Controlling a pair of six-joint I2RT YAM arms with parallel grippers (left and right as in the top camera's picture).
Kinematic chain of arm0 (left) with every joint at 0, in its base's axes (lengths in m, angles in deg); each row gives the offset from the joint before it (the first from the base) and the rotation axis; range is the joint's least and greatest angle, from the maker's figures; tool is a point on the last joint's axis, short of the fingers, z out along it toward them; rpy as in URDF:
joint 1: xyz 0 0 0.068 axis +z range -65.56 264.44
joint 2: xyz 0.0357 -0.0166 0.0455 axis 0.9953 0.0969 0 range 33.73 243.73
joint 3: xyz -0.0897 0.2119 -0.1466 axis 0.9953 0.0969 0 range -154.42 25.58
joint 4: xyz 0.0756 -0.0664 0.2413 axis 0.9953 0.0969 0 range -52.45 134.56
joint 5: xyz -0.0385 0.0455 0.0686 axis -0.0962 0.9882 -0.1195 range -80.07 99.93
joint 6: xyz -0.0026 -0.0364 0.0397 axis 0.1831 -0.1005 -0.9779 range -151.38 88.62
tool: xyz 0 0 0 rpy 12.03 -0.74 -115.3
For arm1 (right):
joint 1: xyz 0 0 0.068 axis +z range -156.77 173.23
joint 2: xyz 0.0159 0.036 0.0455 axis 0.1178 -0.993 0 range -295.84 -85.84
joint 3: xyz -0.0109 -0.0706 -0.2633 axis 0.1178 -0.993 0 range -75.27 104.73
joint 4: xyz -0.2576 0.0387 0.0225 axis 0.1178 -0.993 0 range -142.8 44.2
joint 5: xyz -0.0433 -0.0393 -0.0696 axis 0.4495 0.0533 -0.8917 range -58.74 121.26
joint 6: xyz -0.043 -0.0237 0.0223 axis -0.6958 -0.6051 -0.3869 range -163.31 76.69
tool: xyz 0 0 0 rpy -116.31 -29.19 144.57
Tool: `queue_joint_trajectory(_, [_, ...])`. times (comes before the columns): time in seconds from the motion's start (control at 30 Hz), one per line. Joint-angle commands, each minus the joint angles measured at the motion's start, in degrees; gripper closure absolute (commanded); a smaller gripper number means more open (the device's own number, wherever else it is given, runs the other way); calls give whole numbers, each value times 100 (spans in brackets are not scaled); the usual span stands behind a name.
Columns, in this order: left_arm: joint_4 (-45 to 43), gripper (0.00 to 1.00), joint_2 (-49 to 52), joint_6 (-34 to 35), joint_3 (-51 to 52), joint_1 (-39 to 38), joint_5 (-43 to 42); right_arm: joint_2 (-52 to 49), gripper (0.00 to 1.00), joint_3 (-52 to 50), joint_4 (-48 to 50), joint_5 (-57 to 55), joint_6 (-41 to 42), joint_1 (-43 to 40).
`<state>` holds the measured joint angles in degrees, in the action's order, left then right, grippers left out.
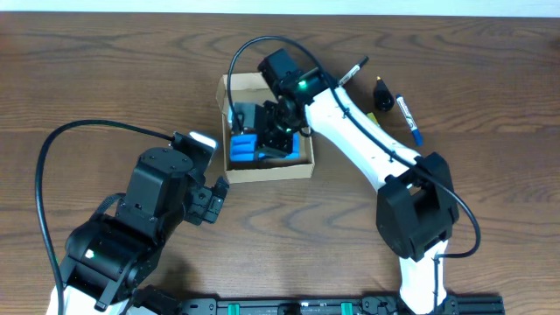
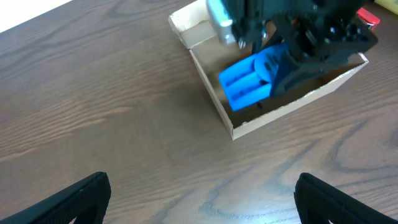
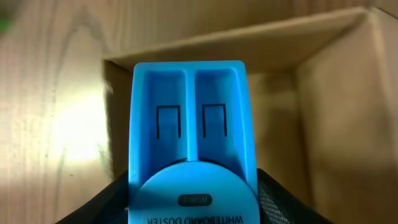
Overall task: Pack container
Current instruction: 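Carry the blue eraser into the box and release it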
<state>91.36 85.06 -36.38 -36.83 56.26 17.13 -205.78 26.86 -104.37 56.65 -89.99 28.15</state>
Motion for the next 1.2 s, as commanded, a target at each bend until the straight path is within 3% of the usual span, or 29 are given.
queue_joint_trajectory(0.0, [20,5,2,-101,-70,4,-42,-129,58,-26,-20,146,-74,146])
queue_joint_trajectory(0.33, [20,5,2,-101,-70,4,-42,-225,57,-26,-22,13,-74,192])
queue_joint_trajectory(0.53, [20,5,2,-101,-70,4,-42,-225,30,-26,-81,15,-74,192])
queue_joint_trajectory(0.67, [20,5,2,-101,-70,4,-42,-225,23,-26,-118,76,-68,192])
queue_joint_trajectory(0.93, [20,5,2,-101,-70,4,-42,-22,24,105,-190,339,125,179])
queue_joint_trajectory(1.17, [20,5,2,-101,-70,4,-42,922,27,297,-192,151,280,-28])
